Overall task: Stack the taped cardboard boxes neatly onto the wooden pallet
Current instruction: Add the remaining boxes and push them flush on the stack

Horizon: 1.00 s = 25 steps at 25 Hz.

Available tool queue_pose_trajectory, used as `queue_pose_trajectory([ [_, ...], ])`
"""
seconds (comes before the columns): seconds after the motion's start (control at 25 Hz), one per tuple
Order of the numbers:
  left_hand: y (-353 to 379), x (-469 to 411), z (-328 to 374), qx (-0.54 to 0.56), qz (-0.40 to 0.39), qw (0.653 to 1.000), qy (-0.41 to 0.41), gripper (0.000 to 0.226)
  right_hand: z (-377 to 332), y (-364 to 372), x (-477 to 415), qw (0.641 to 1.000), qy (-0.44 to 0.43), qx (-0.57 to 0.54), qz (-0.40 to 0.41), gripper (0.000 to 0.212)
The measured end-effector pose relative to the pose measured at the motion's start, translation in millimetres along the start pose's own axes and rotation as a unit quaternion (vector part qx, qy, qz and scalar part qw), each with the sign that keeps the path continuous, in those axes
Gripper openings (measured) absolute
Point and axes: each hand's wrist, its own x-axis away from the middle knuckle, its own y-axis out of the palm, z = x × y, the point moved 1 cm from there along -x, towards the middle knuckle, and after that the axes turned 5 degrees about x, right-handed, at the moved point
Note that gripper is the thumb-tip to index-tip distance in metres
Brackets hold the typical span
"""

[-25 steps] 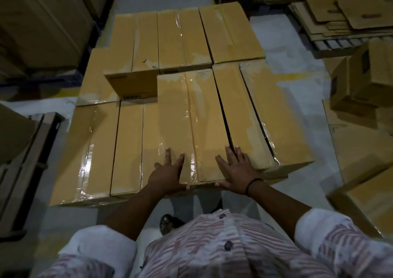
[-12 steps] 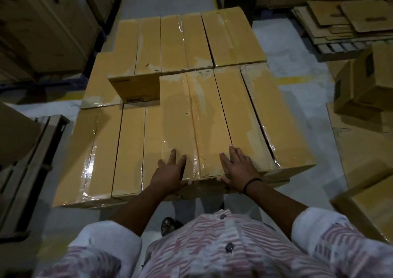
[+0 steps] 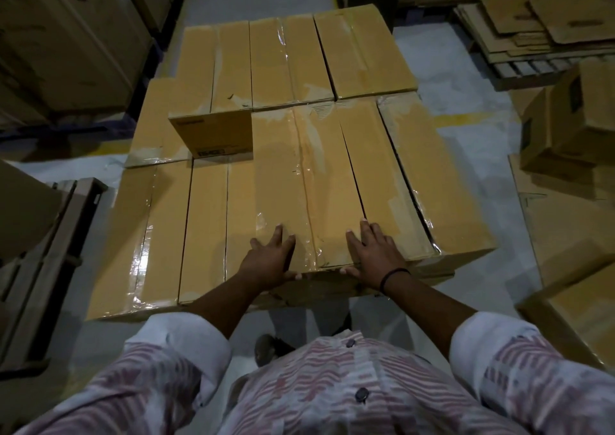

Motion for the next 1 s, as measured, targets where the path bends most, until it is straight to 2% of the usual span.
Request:
queue_pose_trajectory([
  [0.2,1,6,6,0.019,0.006,1.000,-0.013,0.103,-3,0,4,1.000,0.000,0.006,0.010,0.090],
  [0.32,2,9,4,0.016,-0.003,1.000,-0.009,0.106,1,5,11,1.000,-0.009,-0.004,0.023,0.082],
  [0.56,-8,8,4,-0.029,-0.006,1.000,0.004,0.080,6,9,10,0.999,-0.010,-0.022,0.031,0.071],
  [1.0,-9,2,0,-0.045,-0.010,0.999,0.006,0.081,3,2,2,1.000,-0.009,0.010,0.023,0.070],
])
